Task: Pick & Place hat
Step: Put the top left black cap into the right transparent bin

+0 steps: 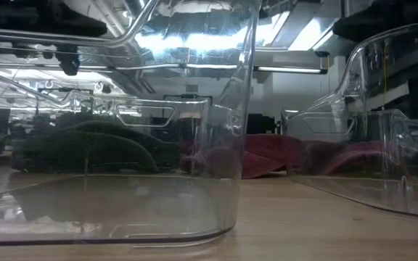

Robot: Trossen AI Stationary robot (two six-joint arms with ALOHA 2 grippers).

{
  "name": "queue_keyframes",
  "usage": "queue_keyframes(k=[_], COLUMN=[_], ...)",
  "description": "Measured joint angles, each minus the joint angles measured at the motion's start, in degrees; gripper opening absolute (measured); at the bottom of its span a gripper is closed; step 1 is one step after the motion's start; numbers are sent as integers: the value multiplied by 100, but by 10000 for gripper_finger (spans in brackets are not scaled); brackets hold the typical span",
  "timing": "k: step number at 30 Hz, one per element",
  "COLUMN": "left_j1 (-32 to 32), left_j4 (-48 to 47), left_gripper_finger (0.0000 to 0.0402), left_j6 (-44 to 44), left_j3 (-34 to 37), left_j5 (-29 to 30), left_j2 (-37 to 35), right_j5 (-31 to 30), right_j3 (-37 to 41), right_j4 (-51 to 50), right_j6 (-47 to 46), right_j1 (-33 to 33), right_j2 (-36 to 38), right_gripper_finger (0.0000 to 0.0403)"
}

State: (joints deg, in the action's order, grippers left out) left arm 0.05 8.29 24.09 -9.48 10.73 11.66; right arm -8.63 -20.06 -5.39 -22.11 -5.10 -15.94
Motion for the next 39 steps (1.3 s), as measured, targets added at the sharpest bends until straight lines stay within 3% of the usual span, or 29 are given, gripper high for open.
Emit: queue_keyframes(k=[5, 10, 17, 27, 39], left_j1=[0, 2, 4, 4, 4], left_j4=[-1, 14, 52, -470, -1178], left_gripper_finger=[57, 70, 67, 96, 109], left_j6=[-146, -183, -50, 20, -298], left_j3=[-227, -387, -439, -540, -1391], left_j5=[158, 314, 254, 248, 266], left_j2=[185, 212, 212, 383, 888], right_j5=[-1409, -2151, -1719, -931, -898], right_j3=[-656, -700, -638, -665, -2734], right_j4=[-635, 212, 861, 870, -1931], right_j6=[-301, -710, -208, -434, 328], right_j1=[-1, -2, -2, 0, -147], right_j2=[-483, -725, -1201, -2047, -3250], right_gripper_finger=[51, 51, 51, 51, 54])
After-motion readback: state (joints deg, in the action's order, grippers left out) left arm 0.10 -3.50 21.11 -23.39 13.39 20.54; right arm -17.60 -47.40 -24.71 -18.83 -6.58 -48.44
